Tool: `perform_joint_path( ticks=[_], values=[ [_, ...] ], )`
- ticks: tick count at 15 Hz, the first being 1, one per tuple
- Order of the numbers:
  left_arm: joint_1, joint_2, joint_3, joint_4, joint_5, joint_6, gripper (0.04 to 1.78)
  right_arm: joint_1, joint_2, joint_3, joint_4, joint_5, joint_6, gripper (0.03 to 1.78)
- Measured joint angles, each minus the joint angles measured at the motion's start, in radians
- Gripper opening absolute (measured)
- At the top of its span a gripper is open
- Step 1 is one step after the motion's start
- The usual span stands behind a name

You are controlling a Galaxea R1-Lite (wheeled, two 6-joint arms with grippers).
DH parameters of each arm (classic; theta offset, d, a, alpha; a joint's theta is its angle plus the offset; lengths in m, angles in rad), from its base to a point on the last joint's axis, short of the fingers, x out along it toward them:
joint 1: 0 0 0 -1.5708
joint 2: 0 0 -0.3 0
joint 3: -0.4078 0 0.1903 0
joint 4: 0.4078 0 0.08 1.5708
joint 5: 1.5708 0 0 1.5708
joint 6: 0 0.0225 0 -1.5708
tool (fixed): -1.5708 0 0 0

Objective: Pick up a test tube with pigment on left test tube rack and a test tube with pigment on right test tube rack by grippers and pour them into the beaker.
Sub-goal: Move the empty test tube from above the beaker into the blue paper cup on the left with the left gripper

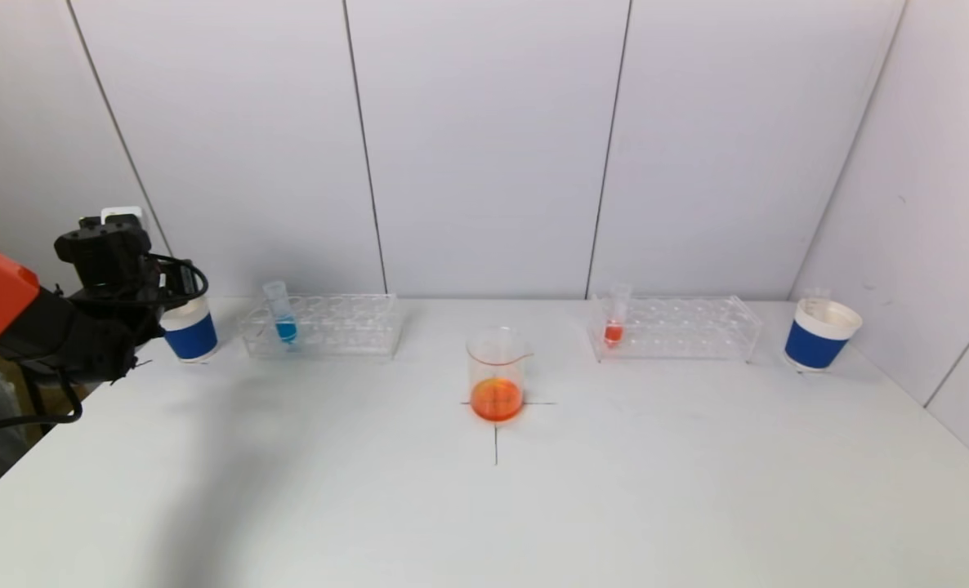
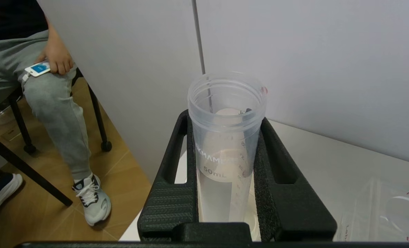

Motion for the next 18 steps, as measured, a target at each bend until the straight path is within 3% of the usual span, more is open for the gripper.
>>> perform_joint_path(
  ticks=[18],
  values=[
    [0.009, 0.083, -0.01, -0.047, -0.009, 0.001, 0.47, 0.0, 0.0, 0.0, 0.0, 0.0, 0.0, 1.76]
  ],
)
